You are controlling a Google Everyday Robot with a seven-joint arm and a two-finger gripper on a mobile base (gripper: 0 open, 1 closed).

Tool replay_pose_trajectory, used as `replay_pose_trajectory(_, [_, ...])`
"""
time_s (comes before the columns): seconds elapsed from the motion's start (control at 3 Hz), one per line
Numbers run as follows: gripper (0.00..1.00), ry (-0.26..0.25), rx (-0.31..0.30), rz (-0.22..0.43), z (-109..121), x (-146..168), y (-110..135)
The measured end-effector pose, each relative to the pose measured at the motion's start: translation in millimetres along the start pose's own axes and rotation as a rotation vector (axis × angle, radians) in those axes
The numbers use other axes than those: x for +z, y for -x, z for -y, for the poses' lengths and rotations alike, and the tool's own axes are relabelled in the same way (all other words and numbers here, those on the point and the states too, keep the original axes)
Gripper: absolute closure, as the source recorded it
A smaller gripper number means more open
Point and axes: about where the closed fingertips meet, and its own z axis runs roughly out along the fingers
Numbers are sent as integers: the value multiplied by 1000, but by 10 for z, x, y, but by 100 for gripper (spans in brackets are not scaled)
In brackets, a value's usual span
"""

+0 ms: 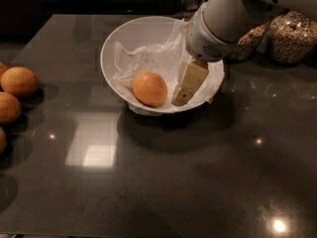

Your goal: Pick orange from white bowl

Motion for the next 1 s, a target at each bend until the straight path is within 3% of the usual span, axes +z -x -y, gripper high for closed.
replay_pose_trajectory(1.0, [9,82,-116,58,161,469,222])
